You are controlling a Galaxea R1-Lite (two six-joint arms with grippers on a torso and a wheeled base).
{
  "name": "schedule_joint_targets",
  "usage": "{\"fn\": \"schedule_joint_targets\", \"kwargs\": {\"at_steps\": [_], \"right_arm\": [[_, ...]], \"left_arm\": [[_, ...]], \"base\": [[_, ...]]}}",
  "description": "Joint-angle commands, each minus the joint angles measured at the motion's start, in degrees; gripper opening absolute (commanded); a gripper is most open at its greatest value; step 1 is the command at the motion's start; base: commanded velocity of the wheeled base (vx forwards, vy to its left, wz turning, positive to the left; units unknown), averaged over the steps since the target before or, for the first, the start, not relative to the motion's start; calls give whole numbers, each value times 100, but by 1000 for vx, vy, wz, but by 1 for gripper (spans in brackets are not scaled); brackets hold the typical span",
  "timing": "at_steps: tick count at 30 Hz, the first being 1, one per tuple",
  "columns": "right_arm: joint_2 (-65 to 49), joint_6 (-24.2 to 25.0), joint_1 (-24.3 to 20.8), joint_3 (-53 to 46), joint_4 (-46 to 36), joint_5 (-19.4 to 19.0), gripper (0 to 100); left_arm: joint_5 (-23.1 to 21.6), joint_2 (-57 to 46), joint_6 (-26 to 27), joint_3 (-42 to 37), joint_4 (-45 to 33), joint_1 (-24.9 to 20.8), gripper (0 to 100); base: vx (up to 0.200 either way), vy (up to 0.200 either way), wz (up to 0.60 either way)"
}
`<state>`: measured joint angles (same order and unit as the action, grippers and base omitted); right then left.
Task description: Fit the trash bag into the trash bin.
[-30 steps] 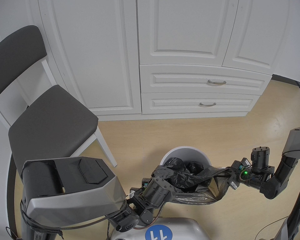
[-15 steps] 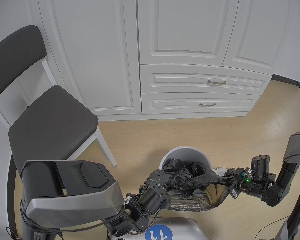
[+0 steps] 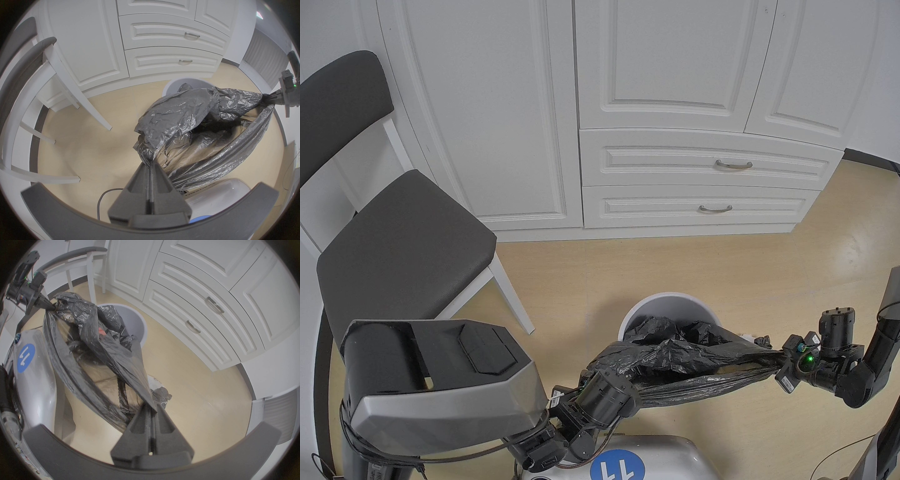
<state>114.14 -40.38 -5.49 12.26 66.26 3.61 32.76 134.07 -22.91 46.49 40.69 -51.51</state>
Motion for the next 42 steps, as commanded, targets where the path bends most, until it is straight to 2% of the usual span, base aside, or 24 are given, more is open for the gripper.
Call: {"fn": "schedule_joint_targets", "kwargs": {"at_steps": [1,5,6,13,16,18,21,25,26,27,29,31,33,34,37,42], "right_arm": [[-67,-111,100,-84,10,-36,0],[-226,-128,4,-180,10,-80,0],[-349,-146,-75,-268,1,-88,0],[-586,-348,-269,-567,1,-167,0],[-516,-410,-269,-567,1,-194,0],[-313,-471,-251,-567,1,-194,0],[-208,-550,-242,-585,1,-211,0],[-226,-665,-234,-620,1,-291,0],[-226,-665,-234,-620,1,-291,0],[-243,-665,-216,-646,1,-334,0],[-243,-665,-216,-646,1,-370,0],[-243,-682,-207,-655,1,-414,0],[-252,-682,-207,-655,1,-422,0],[-252,-682,-207,-655,1,-422,0],[-261,-682,-190,-655,1,-422,0],[-208,-682,-128,-602,1,-431,0]], "left_arm": [[3,14,14,35,0,-44,0],[3,-4,216,18,9,-44,0],[3,-30,366,-35,18,-70,100],[-6,-312,489,-264,123,-272,100],[-59,-566,753,-475,123,-387,100],[-129,-1032,1210,-782,123,-633,100],[-138,-1278,1579,-747,123,-721,100],[-155,-1243,2185,-202,26,-580,100],[-155,-1243,2185,-202,26,-580,100],[-322,-1138,2405,123,18,-457,100],[-454,-1059,2475,264,9,-413,100],[-780,-742,2721,765,-79,-228,100],[-815,-487,2844,1143,-281,-114,100],[-815,-487,2844,1143,-281,-114,100],[-920,-188,2879,1758,-940,53,100],[-1571,31,2853,1863,-1204,132,100]], "base": [[0,0,0],[0,0,0],[0,0,0],[0,0,0],[0,0,0],[0,0,0],[0,0,0],[0,0,0],[0,0,0],[0,0,0],[0,0,0],[0,0,0],[0,0,0],[0,0,0],[0,0,0],[0,0,0]]}}
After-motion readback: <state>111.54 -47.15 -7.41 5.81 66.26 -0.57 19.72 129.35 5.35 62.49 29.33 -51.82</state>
